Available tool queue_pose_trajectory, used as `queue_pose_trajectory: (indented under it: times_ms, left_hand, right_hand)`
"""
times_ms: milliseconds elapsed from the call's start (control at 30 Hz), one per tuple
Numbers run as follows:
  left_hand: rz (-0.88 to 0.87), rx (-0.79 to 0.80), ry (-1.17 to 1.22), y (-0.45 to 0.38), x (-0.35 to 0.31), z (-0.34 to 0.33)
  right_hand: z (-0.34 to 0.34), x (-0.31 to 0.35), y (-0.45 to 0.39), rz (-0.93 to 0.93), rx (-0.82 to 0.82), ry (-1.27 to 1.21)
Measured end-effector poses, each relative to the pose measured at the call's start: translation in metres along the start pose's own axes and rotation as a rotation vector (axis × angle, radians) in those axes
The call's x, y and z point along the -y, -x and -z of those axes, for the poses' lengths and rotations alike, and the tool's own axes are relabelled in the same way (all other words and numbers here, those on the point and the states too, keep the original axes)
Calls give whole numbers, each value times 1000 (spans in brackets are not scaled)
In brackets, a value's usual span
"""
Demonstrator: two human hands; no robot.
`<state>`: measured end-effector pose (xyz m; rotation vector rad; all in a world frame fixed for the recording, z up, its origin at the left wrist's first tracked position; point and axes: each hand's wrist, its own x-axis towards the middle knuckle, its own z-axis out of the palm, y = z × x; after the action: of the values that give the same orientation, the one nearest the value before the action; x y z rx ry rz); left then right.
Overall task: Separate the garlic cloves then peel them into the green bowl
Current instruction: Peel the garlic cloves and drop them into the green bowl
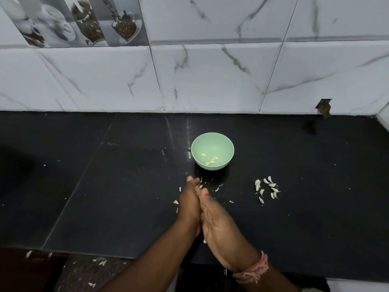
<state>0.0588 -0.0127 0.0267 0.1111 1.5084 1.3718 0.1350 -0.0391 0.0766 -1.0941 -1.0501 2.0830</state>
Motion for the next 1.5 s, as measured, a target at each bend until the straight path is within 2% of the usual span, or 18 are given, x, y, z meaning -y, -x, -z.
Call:
queue_pose_trajectory:
  times_ms: [100, 233, 300, 433, 533, 633, 700, 800, 867, 933, 967, 1000, 1067, 1133, 1200, 1267, 1367, 1500]
  left_hand:
    - [20, -47, -9, -7, -4, 9]
    - [286, 189, -32, 2, -3, 6]
    - [297, 226, -118, 5, 1, 2]
    - [241, 71, 95, 5, 7, 1]
    - [274, 45, 166, 0, 6, 3]
    - [303, 116, 210, 2, 0, 4]
    - [290, 200, 266, 6, -1, 8]
    - [230, 202, 228, 7, 0, 11]
    - [236, 207, 217, 3, 2, 10]
    - [238, 213, 220, 3, 0, 10]
    - [232, 231, 242, 4, 1, 10]
    - [218, 243, 260, 7, 3, 11]
    - [171, 215, 222, 10, 5, 11]
    - [135, 207, 176, 13, 3, 6]
    - [158, 253, 124, 17, 0, -2]
    - [177, 278, 149, 20, -1, -10]
    - [186, 354, 153, 19, 1, -11]
    - [148, 304, 10, -1, 7, -19]
  right_hand:
    - [18, -9, -20, 12, -102, -61]
    - [35, -24, -27, 5, -242, 27]
    - [43, -33, -38, 3, -346, 309]
    - [50, -38, -53, 134, -513, 730]
    - [36, -41, -37, 334, -406, 789]
    - [30, -55, -30, 302, -146, 880]
    - [48, -51, -47, 240, -201, 1017]
    - [54, -40, -49, 325, -379, 910]
    - [37, -41, -38, 459, -271, 869]
    - [32, -52, -33, 431, -111, 957]
    - [39, -54, -39, 431, -118, 1028]
    - [50, -55, -51, 442, -184, 1060]
    - [63, -44, -59, 383, -383, 927]
    - [59, -39, -55, 423, -451, 842]
    - [42, -41, -45, 469, -303, 761]
    - [44, -52, -47, 441, -169, 834]
    - [81, -55, -66, 355, -385, 1097]
    - [124, -51, -73, 473, -683, 934]
